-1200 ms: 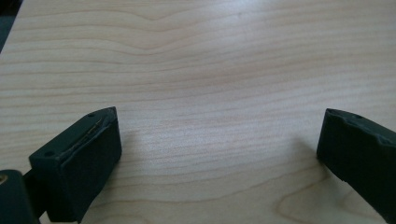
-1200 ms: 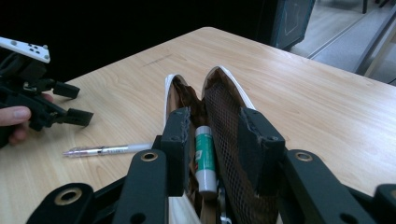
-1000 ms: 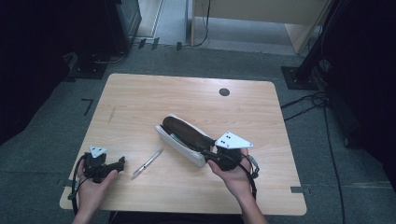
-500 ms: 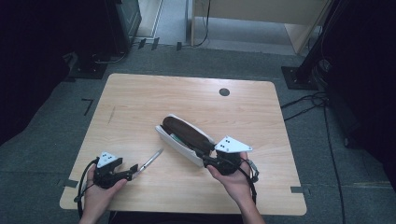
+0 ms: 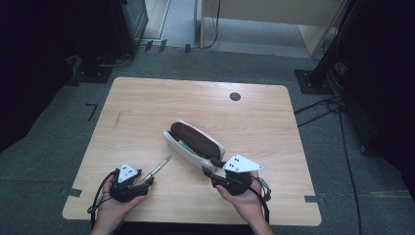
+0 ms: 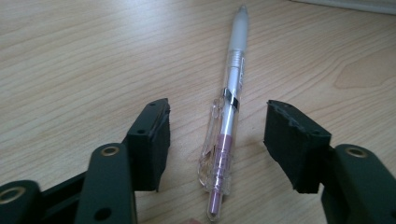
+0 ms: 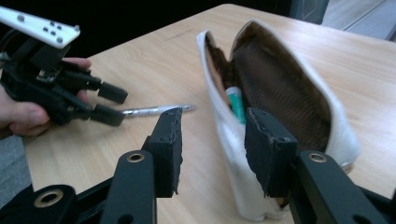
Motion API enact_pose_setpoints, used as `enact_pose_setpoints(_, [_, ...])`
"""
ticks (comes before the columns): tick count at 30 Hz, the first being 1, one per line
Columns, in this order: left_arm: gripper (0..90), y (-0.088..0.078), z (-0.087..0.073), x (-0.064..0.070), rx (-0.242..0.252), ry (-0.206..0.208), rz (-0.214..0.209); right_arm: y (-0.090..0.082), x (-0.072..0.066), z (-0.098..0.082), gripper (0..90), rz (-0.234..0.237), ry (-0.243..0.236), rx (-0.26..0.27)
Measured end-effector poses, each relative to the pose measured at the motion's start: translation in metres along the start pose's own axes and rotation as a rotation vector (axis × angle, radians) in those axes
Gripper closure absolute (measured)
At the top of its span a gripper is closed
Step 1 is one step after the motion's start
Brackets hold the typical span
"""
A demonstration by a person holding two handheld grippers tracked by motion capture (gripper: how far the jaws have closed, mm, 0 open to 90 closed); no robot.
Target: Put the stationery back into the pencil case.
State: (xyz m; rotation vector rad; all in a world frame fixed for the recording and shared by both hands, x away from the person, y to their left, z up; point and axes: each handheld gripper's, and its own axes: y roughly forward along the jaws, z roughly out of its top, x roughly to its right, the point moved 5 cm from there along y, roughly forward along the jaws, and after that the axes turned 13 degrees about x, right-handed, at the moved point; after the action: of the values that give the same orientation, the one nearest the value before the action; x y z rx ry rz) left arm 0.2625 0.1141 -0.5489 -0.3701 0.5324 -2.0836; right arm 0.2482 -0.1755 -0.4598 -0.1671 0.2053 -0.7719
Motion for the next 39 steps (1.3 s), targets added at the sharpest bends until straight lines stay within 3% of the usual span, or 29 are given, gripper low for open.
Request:
enact_pose_setpoints(7, [58.5,0.004,0.002,0.007,-0.002,0.032,-0.020,0.001,-0.003,-0.029,57.0,0.005,0.015,-0.043])
enact_pose_setpoints(14, [69.6,0.003,0.002,0.004,-0.008,0.055,-0.032,0.008,-0.007,-0.041,57.0,0.028,0.018,-0.064])
enact_pose_setpoints(17, [76.2,0.002,0.002,0.006,-0.008,0.076,-0.073,0.012,-0.013,-0.046,57.0,0.049,0.021,-0.073])
enact_pose_setpoints(22, [77.7,0.002,0.001,0.015,-0.018,0.114,-0.184,0.017,-0.021,-0.055,56.9,0.072,0.009,-0.089])
enact_pose_setpoints(28, [77.8,0.003,-0.001,0.039,-0.017,0.214,-0.306,0.019,-0.021,-0.064,56.4,0.070,0.012,-0.105])
enact_pose_setpoints(33, [77.3,0.002,-0.003,0.054,-0.020,0.241,-0.441,0.020,-0.020,-0.073,53.4,0.061,-0.007,-0.129])
enact_pose_setpoints(35, [72.5,0.002,-0.003,0.056,-0.020,0.252,-0.434,0.022,-0.020,-0.074,52.3,0.064,-0.002,-0.129])
enact_pose_setpoints(37, [57.7,0.002,-0.003,0.053,-0.018,0.245,-0.403,0.023,-0.021,-0.075,51.4,0.073,-0.004,-0.132])
enact_pose_setpoints(39, [48.7,0.002,-0.004,0.048,-0.019,0.255,-0.369,0.024,-0.021,-0.076,50.5,0.081,-0.008,-0.140])
